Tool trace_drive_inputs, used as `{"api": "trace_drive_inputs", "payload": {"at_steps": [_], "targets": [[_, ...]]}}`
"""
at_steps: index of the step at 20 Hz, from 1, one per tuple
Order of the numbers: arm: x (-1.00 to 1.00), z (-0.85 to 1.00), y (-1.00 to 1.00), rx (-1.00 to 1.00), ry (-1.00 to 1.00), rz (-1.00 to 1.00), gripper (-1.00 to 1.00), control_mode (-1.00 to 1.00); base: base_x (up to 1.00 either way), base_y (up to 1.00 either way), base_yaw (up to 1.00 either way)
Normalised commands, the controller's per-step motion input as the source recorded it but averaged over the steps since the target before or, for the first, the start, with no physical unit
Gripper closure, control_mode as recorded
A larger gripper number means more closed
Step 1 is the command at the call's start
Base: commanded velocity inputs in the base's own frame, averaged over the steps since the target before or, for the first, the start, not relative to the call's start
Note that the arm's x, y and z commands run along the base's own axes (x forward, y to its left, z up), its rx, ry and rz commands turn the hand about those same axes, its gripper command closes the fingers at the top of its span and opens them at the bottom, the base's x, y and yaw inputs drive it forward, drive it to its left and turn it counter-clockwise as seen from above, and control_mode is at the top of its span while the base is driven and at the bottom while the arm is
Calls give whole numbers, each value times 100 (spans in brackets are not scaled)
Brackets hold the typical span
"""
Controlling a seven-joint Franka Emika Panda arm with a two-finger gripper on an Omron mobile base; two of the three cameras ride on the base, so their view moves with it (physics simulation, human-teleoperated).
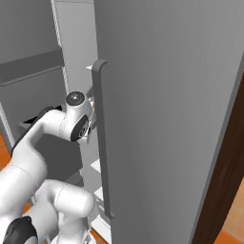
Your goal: Take the meat container that has the shrimp and place it on the second highest rack of the freezer. Then take the vegetable container that has the sweet potato and squash and place it on the highest rack of the freezer.
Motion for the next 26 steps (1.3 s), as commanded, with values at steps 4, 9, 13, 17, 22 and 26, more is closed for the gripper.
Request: {"api": "trace_drive_inputs", "payload": {"at_steps": [4, 9, 13, 17, 22, 26], "targets": [[64, 0, 0, -10, 17, 0, 100, -100, 0, 0, 0], [60, -1, -4, -10, 23, 0, 100, -100, 0, 0, 0], [36, -2, -3, -6, 3, -4, 100, -100, 0, 0, 0], [6, 0, -3, 0, 0, -8, 100, -100, 0, 0, 0], [0, -21, -10, 0, 0, -17, 100, -100, 0, 0, 0], [5, -51, -23, 0, 0, -16, 100, -100, 0, 0, 0]]}}
